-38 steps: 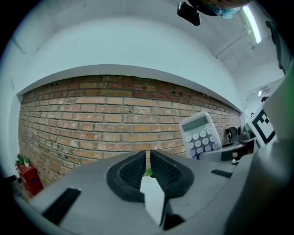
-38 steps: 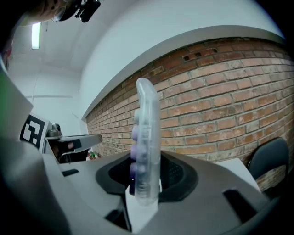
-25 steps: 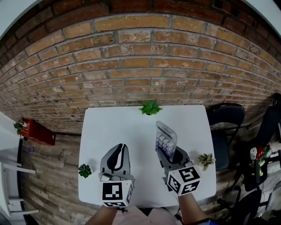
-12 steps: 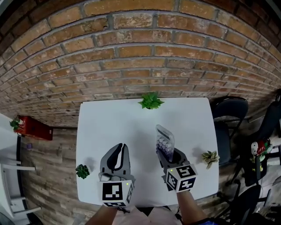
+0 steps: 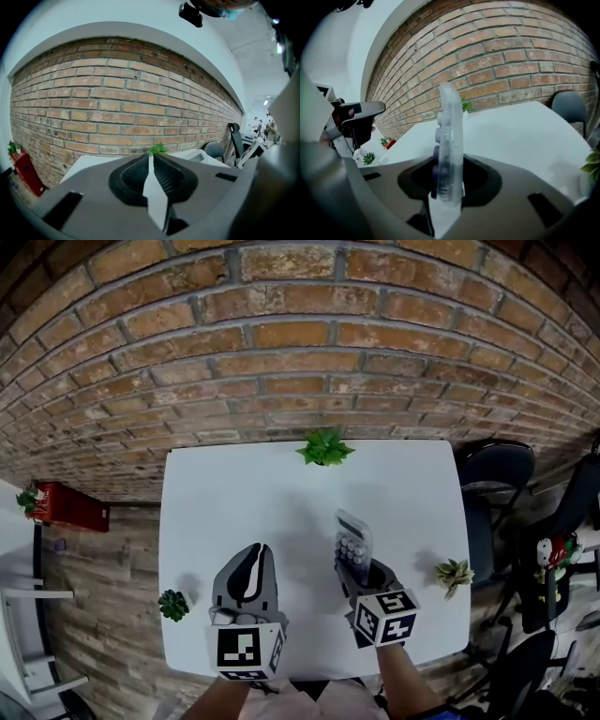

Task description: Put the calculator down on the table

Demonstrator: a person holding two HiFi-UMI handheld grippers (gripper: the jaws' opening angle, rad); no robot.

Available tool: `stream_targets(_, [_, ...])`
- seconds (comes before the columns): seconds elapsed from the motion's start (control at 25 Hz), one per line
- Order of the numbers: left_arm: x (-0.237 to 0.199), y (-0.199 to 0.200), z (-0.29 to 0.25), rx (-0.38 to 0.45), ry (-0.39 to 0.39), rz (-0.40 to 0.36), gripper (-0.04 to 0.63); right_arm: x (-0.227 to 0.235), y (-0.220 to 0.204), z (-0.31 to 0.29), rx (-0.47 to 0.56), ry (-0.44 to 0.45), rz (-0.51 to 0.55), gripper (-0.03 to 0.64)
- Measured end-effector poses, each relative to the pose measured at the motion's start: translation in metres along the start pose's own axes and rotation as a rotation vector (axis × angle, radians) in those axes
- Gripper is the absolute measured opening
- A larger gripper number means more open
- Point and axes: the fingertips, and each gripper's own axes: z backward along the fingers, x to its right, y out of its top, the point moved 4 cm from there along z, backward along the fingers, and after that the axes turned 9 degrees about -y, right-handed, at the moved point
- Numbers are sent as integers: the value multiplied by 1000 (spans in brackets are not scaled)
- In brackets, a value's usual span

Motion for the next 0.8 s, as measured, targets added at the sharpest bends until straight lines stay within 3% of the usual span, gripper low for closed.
stream_targets(0.8, [-4, 4, -7, 1, 4, 2, 38, 10, -7, -20, -143, 10, -160, 140])
